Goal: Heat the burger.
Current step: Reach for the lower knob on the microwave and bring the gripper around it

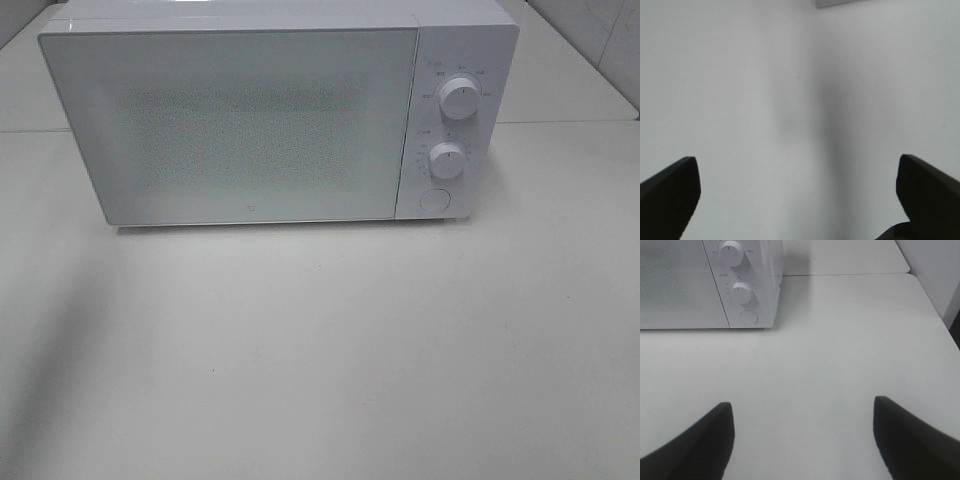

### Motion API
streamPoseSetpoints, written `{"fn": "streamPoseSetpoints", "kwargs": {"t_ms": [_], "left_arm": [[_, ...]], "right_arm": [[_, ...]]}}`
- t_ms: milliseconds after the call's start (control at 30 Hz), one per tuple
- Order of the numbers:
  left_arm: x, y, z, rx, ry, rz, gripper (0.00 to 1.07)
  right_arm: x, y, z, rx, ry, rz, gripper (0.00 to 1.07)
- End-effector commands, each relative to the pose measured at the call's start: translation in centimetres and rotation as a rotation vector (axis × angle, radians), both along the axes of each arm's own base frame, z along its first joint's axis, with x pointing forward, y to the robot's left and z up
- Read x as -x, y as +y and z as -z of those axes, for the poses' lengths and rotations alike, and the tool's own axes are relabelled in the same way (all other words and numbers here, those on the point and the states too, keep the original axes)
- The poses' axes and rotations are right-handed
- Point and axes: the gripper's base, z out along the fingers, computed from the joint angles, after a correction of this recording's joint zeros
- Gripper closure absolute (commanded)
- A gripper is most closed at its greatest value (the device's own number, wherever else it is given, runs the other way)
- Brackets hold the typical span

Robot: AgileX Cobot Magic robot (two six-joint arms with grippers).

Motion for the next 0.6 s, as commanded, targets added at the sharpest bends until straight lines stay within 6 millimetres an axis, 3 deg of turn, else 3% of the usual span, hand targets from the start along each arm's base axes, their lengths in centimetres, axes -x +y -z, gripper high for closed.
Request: {"fn": "streamPoseSetpoints", "kwargs": {"t_ms": [33, 333, 433, 500, 600], "left_arm": [[1.0, 0.7, 1.0, 0.016, 0.042, -0.030, 0.05], [7.0, 0.3, 3.3, 0.167, 0.042, -0.050, 0.05], [10.1, 0.8, 4.8, 0.156, 0.044, -0.034, 0.05], [10.8, 0.9, 5.1, 0.147, 0.045, -0.029, 0.05], [13.6, 1.5, 5.3, 0.137, -0.032, -0.021, 0.05]], "right_arm": [[0.3, 0.0, 0.1, 0.004, -0.027, -0.003, 0.31], [0.3, 0.0, 0.1, 0.004, -0.027, -0.003, 0.31], [0.3, 0.0, 0.1, 0.004, -0.027, -0.003, 0.31], [0.3, 0.0, 0.1, 0.004, -0.027, -0.003, 0.31], [0.3, 0.0, 0.1, 0.004, -0.027, -0.003, 0.31]]}}
